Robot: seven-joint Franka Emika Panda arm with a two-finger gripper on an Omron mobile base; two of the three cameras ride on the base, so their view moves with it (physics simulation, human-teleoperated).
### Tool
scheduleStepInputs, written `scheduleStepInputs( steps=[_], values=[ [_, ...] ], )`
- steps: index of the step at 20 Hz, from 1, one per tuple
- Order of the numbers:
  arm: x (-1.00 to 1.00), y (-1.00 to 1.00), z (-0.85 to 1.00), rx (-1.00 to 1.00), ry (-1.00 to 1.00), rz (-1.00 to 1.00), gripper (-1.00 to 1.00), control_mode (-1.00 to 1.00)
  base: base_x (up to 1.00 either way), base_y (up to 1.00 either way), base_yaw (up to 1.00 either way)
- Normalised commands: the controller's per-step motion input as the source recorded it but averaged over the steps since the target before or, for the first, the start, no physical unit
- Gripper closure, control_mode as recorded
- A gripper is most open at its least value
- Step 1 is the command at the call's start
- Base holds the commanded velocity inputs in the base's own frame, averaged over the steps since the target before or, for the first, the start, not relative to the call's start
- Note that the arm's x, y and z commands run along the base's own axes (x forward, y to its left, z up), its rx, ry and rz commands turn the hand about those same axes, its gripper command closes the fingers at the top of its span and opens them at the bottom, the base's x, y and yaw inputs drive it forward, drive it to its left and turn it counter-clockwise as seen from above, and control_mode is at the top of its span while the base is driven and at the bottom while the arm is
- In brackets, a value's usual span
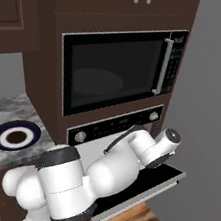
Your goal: Take the baked cake out of the oven and place it on the plate for cooling. Then close the oven door.
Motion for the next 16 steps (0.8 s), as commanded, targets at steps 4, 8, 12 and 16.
scheduleStepInputs(
  steps=[4,8,12,16],
  values=[
    [-0.16,0.11,0.12,0.00,-0.30,0.35,-1.00,-1.00,0.00,0.00,0.00],
    [-0.03,0.16,0.09,0.00,-0.27,0.28,-1.00,-1.00,0.00,0.00,0.00],
    [0.02,0.22,0.14,0.00,-0.15,0.24,-1.00,-1.00,0.00,0.00,0.00],
    [0.06,0.32,0.21,0.00,-0.07,0.25,-1.00,-1.00,0.00,0.00,0.00]
  ],
)
